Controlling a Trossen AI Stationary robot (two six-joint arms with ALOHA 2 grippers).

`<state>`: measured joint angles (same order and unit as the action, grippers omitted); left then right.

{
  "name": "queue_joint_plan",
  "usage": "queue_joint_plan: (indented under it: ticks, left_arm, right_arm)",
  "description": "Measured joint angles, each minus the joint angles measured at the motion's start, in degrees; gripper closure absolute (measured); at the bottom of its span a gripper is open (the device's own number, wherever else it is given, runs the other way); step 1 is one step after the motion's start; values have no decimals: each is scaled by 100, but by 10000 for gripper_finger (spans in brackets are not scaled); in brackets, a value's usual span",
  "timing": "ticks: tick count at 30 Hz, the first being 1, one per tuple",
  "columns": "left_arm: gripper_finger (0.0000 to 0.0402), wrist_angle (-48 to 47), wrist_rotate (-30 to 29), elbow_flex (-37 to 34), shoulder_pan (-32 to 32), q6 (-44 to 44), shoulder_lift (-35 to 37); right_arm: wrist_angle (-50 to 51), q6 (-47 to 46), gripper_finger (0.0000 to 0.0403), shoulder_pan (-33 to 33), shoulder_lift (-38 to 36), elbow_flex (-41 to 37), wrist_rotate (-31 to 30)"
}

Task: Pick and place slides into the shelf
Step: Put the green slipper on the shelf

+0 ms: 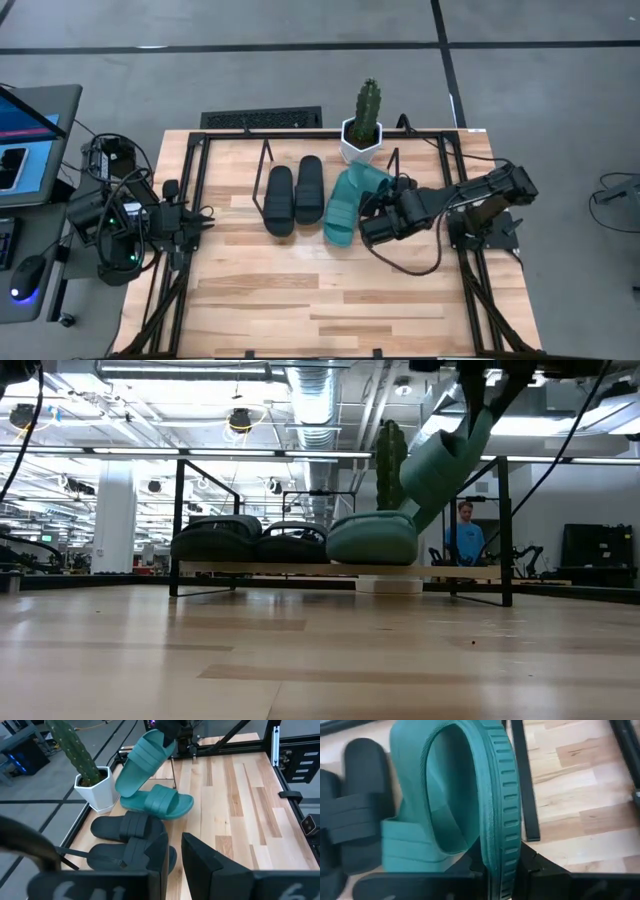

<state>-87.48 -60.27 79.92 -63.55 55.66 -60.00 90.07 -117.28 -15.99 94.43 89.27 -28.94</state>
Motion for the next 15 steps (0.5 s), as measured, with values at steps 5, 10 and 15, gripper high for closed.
queue_joint_plan:
  ticks: [5,10,15]
  left_arm:
    - [358,0,0,2,0,0,1]
    - [358,-1,0,2,0,0,1]
    - [358,-2,0,2,-2,-30,1]
  right_arm:
    - [29,-212,372,-102,401,-10,336]
    - [36,-538,372,-217,727,-10,642]
    - [-268,-542,337,-360,807,164,810]
